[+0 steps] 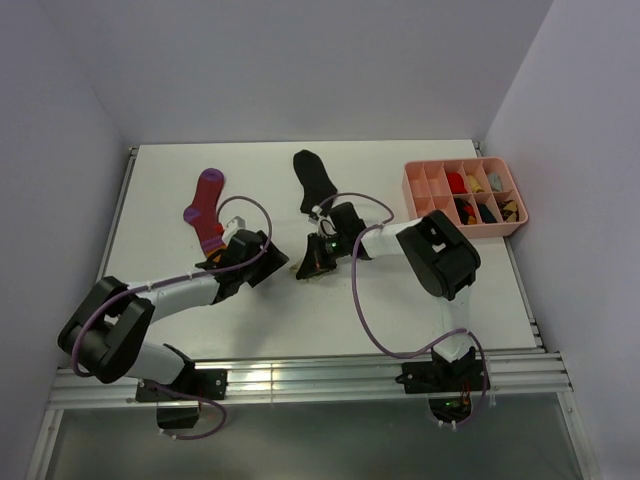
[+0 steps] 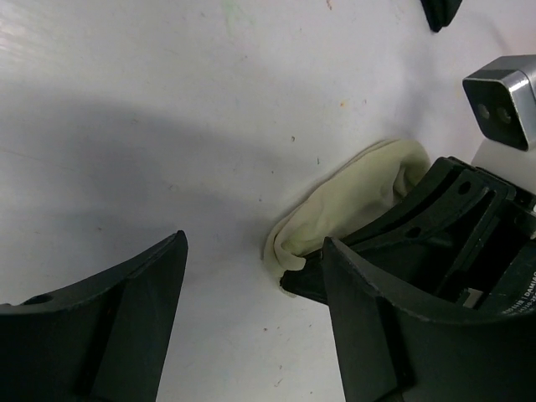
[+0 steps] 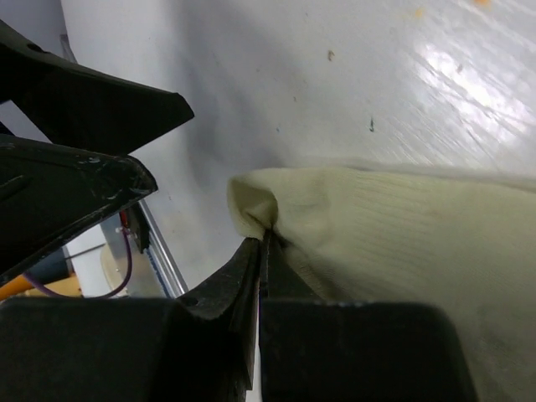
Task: Roll the socks
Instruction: Roll the sock at the center of the board.
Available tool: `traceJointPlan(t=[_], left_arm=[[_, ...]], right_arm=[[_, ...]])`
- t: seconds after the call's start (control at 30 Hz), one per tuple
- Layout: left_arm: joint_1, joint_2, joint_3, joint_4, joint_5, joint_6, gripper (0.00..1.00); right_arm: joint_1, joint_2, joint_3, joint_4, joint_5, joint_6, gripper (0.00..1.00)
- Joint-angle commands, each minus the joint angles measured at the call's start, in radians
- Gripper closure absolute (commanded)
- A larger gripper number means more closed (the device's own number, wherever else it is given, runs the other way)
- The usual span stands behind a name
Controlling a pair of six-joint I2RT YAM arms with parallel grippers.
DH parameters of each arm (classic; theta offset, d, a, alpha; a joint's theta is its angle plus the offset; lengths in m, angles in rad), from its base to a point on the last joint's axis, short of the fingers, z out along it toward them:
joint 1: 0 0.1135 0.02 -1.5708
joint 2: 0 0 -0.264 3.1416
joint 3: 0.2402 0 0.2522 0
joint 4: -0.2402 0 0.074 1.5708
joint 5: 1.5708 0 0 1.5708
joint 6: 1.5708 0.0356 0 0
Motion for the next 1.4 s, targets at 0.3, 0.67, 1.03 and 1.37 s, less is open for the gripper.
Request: traceJointPlan(t=[0.3, 0.67, 1.03, 1.37], left_arm=[[-0.062, 0.077, 0.043, 0.064, 0.008, -0.084, 0.36], [-0.097, 0.179, 0.092, 0.074, -0.014, -0.109, 0.5], [-0.106, 0.229, 0.112, 0.048, -0.015, -0.115, 0.88], [-0.12, 0.229, 0.155, -0.015, -0.052, -0.083, 1.0]], right_arm=[[-0.051, 0.053, -0.075, 0.125, -0.003, 0.112, 1.0], [-0.064, 0.063, -0.094, 0.149, -0.006, 0.132, 1.0], [-0.065, 0.046, -0.103, 0.165, 0.0, 0.126, 0.98], [-0.047, -0.129, -0.156, 0.163, 0.109, 0.046, 0.66]])
